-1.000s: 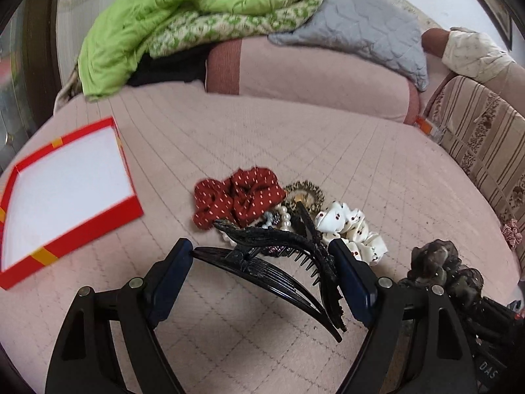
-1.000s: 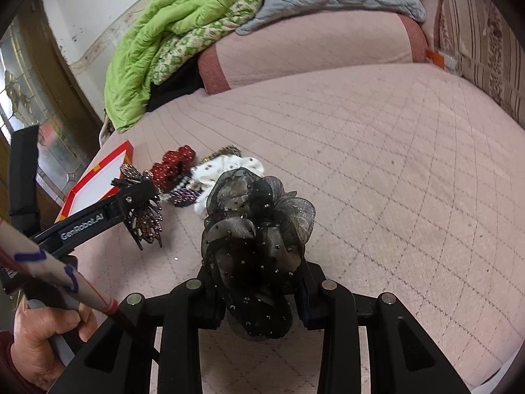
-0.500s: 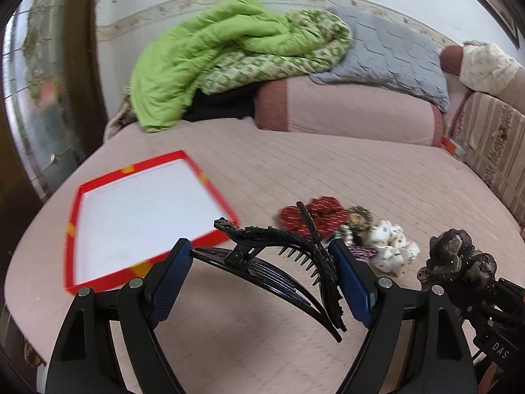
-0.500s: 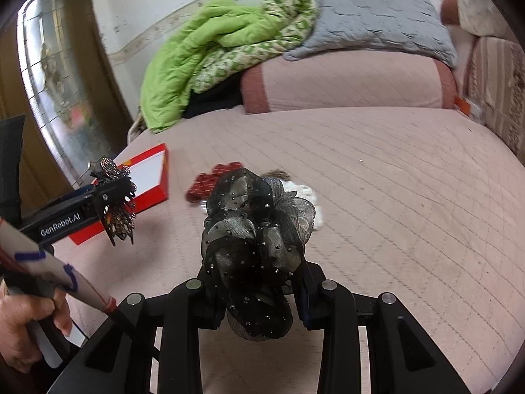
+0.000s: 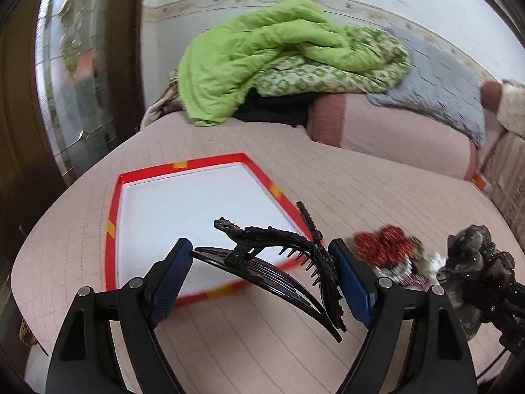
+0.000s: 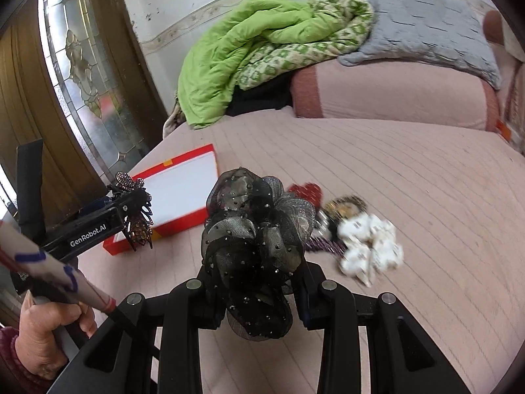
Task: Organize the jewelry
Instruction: 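Carry the claw clip and black scrunchie over the tray with both tools, then open the right tool to drop the scrunchie while the left tool releases the clip, then grasp the red polka-dot scrunchie with the left tool while the right tool grasps the white cherry scrunchie, then lift and carry both scrunchies over the tray with both tools, then lower the red scrunchie into the tray with the left tool while the right tool releases the white one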
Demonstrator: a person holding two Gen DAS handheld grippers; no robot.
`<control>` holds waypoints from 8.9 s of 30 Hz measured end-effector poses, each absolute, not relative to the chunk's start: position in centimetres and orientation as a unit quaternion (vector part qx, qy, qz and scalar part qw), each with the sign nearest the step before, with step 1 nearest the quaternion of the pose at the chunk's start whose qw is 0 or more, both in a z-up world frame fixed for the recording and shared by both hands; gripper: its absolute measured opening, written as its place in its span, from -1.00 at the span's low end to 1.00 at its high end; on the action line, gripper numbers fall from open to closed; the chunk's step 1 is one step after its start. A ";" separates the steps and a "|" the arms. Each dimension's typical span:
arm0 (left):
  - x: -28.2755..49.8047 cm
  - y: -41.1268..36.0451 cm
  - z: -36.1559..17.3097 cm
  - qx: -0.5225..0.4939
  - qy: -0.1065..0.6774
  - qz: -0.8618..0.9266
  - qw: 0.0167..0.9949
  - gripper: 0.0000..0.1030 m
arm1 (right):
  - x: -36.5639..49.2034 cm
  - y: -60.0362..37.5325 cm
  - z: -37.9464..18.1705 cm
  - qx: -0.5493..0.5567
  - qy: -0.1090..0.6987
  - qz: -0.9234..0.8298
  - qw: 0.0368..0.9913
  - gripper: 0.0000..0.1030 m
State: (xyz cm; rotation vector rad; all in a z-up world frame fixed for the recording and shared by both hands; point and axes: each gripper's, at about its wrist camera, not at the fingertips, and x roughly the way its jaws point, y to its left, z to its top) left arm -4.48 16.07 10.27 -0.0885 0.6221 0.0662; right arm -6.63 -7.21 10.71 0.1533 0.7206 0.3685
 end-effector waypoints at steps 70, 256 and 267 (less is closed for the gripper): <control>13.5 36.5 5.2 -0.142 0.394 0.178 0.890 0.64 | 21.4 17.1 5.7 0.014 0.457 0.252 0.853 0.16; 3.1 33.6 6.9 -0.179 0.348 0.010 0.920 -0.39 | 2.9 3.4 13.5 0.114 0.326 0.281 0.896 -0.87; 5.6 33.7 5.6 -0.173 0.379 0.027 0.909 -0.39 | 14.3 16.8 13.8 0.058 0.343 0.305 0.886 -0.87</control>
